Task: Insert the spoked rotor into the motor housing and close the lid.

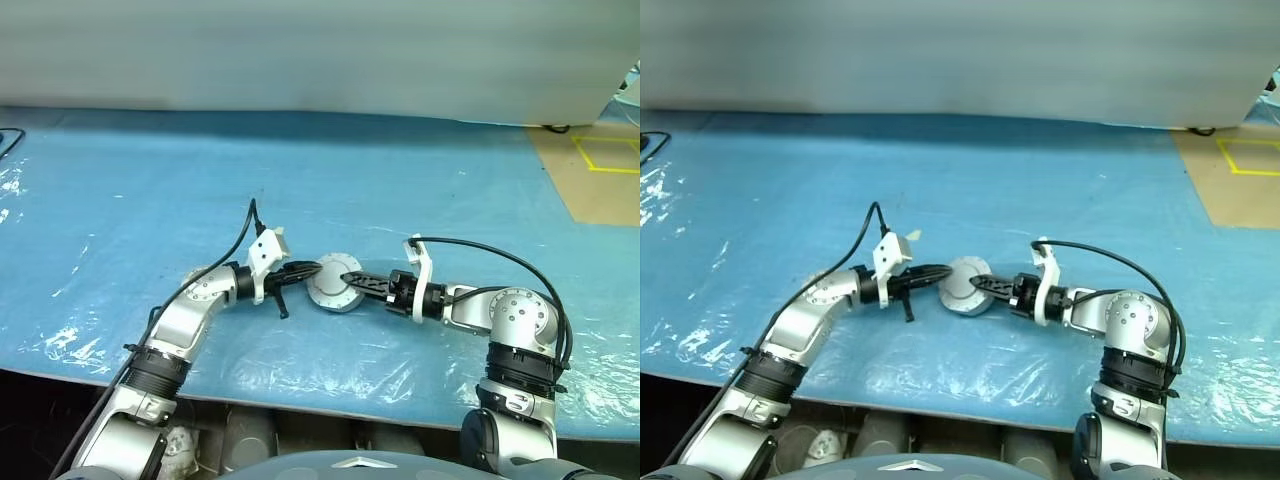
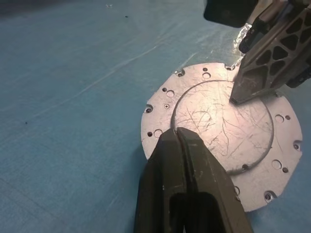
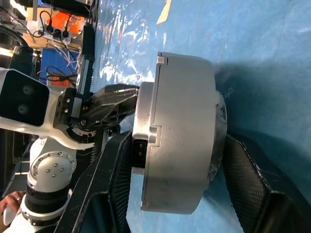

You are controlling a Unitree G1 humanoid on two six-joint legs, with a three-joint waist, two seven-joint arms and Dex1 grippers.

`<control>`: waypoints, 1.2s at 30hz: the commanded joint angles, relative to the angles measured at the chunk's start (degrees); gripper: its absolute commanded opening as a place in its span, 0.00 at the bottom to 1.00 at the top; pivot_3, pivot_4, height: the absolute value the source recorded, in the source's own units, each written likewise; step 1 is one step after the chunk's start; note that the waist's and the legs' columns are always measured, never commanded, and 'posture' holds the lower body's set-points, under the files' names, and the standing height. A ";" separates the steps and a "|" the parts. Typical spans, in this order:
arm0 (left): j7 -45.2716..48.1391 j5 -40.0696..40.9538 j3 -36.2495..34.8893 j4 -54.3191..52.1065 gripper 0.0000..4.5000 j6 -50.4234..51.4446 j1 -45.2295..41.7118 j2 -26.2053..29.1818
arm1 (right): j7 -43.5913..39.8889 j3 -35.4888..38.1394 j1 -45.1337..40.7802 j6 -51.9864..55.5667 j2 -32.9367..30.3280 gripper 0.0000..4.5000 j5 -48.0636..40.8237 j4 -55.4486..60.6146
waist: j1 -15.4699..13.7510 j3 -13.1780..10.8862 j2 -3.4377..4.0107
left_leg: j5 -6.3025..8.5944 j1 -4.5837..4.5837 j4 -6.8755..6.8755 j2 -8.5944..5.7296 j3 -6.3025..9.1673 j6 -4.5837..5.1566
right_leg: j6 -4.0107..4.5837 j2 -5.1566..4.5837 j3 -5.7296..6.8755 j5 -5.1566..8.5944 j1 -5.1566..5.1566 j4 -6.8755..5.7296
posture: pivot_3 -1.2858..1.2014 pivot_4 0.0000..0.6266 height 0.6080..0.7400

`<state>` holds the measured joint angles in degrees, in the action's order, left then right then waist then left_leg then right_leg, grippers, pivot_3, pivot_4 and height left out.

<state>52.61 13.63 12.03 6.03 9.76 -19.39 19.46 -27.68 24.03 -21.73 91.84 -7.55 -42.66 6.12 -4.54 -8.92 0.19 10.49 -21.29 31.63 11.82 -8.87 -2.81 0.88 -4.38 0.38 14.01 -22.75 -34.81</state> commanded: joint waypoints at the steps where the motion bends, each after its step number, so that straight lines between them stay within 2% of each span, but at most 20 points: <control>1: -3.12 2.27 -2.84 1.45 0.00 1.83 -0.20 -2.57 | 0.28 1.75 -2.47 0.66 2.39 0.53 -4.74 1.28 | 0.11 0.00 0.00 | 0.00 0.00 0.00 0.00 0.00 0.00 | 0.00 0.00 0.00 0.00 -0.01 0.00 | 0.52 0.24 1.00; 4: -5.98 6.28 -7.87 1.86 0.00 3.21 -1.01 -5.13 | 1.25 4.38 -3.99 0.66 3.56 0.53 -6.24 0.31 | 0.42 -0.04 0.01 | 0.00 -0.09 0.01 0.00 -0.01 0.00 | 0.00 0.00 -0.01 0.00 -0.12 -0.01 | 0.52 0.24 1.00; 9: -12.46 14.71 -18.14 2.88 0.00 5.42 -3.63 -9.51 | 4.92 15.90 -9.39 0.66 7.65 0.53 -12.40 -3.02 | 0.44 -0.07 0.04 | -0.01 -0.35 0.04 -0.01 0.02 -0.01 | 0.00 0.01 0.02 -0.02 -0.34 -0.05 | 0.52 0.24 1.00; 14: -14.96 20.49 -22.65 2.42 0.00 10.20 -3.41 -11.51 | 9.67 21.18 -12.48 0.39 10.68 0.53 -13.86 -2.93 | 0.33 -0.07 0.04 | -0.02 -0.44 0.02 0.00 0.07 0.00 | -0.01 0.04 0.10 -0.03 -0.37 -0.02 | 0.52 0.24 1.00; 21: -16.05 27.60 -23.71 -0.45 0.50 18.12 -0.89 -14.51 | 13.05 22.18 -12.43 -2.07 13.99 0.53 -16.91 -1.53 | 0.23 -0.08 0.04 | -0.02 -0.59 0.02 0.02 0.14 -0.01 | -0.03 0.04 0.19 -0.04 -0.46 0.00 | 0.52 0.24 1.00; 27: -18.12 34.04 -24.82 -3.86 0.99 23.46 0.20 -17.14 | 13.68 20.51 -11.78 -2.65 14.40 0.53 -21.07 -1.37 | 0.18 -0.09 0.04 | -0.01 -0.58 0.04 0.02 0.15 -0.01 | -0.04 0.03 0.19 -0.05 -0.45 -0.01 | 0.52 0.24 1.00; 36: -20.79 46.42 -29.20 -4.87 0.99 34.09 0.91 -17.45 | 15.64 18.74 -11.58 -5.88 12.77 0.53 -24.97 -3.23 | 0.14 -0.09 0.04 | -0.02 -0.59 0.04 0.00 0.18 -0.02 | -0.07 0.04 0.19 -0.06 -0.45 0.00 | 0.52 0.24 1.00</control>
<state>31.90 56.88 -16.31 3.64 42.13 -18.84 1.81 -11.47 44.00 -32.79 87.24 5.22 -63.30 1.92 -4.41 -9.01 0.23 10.47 -21.88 31.67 11.81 -8.69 -2.83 0.81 -4.34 0.57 13.94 -23.20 -34.82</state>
